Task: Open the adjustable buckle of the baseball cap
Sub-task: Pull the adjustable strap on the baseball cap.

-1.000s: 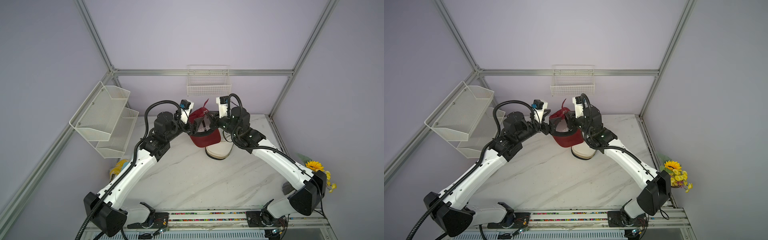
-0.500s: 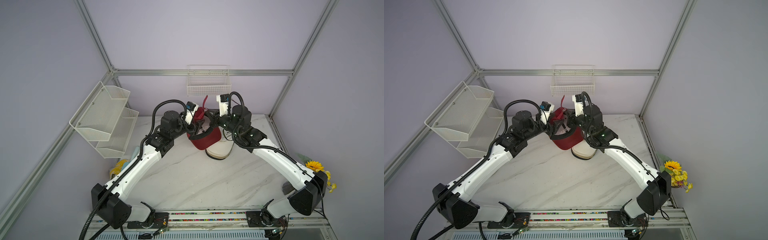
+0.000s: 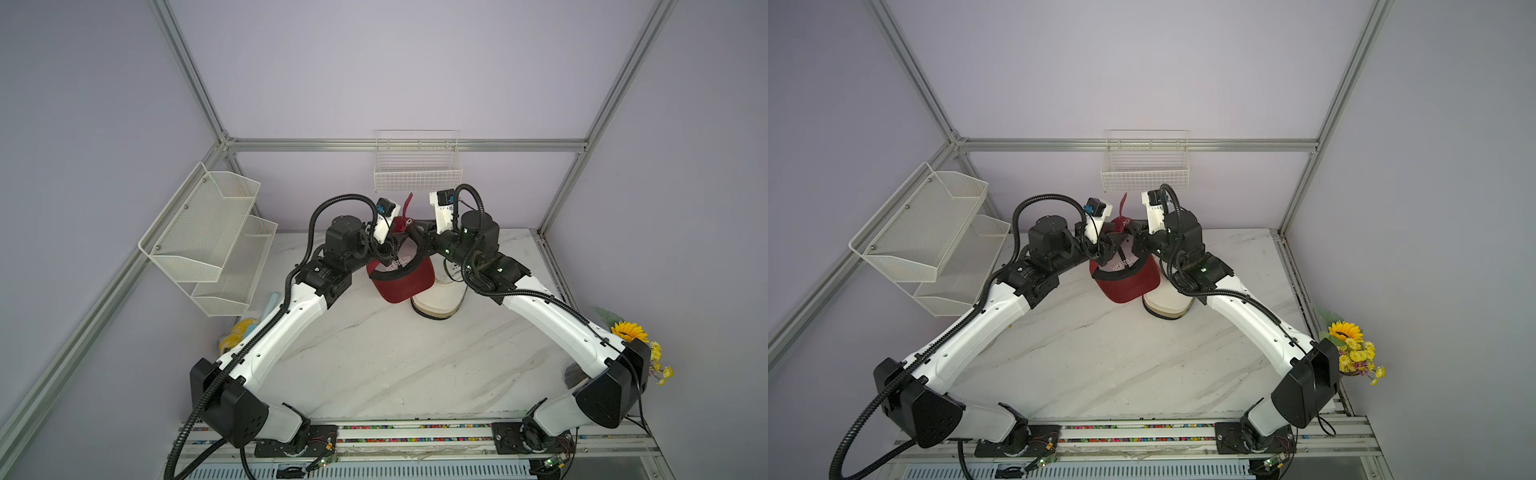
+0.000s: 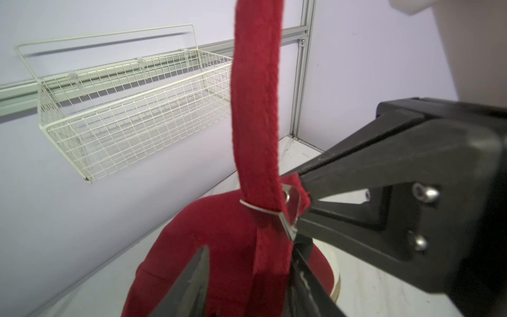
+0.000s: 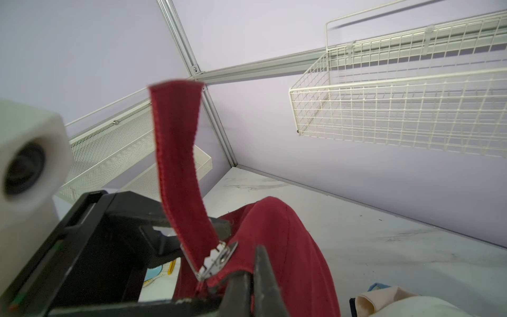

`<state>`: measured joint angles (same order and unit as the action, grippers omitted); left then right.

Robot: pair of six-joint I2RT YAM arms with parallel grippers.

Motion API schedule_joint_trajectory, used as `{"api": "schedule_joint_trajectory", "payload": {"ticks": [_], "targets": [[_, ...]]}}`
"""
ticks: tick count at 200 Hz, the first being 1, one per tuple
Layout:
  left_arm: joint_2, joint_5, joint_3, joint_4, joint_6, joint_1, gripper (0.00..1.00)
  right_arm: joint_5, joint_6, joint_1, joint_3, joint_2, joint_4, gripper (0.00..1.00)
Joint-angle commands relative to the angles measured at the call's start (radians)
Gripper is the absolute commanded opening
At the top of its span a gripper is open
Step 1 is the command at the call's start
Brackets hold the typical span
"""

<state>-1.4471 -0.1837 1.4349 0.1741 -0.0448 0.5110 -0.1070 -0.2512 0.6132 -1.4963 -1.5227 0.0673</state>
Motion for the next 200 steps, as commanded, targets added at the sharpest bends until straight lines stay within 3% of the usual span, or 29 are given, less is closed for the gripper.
{"api": "schedule_joint_trajectory", "payload": {"ticks": [1, 28, 76, 200], "targets": [[-0.008, -0.004, 0.047, -0.017, -0.012, -0.001, 0.3, -0.015, -0.012, 0.007, -0.024, 0.0, -0.03, 0.0], [-0.011, -0.005, 0.051, -0.018, -0.016, -0.001, 0.16, -0.014, -0.008, 0.008, -0.02, -0.002, -0.028, 0.0], [-0.001, -0.005, 0.045, -0.018, -0.027, -0.002, 0.04, -0.001, 0.014, 0.007, -0.014, -0.008, -0.008, 0.0], [0.007, 0.013, 0.051, 0.024, -0.048, -0.002, 0.0, 0.196, 0.114, 0.007, 0.008, 0.012, 0.077, 0.0]]}}
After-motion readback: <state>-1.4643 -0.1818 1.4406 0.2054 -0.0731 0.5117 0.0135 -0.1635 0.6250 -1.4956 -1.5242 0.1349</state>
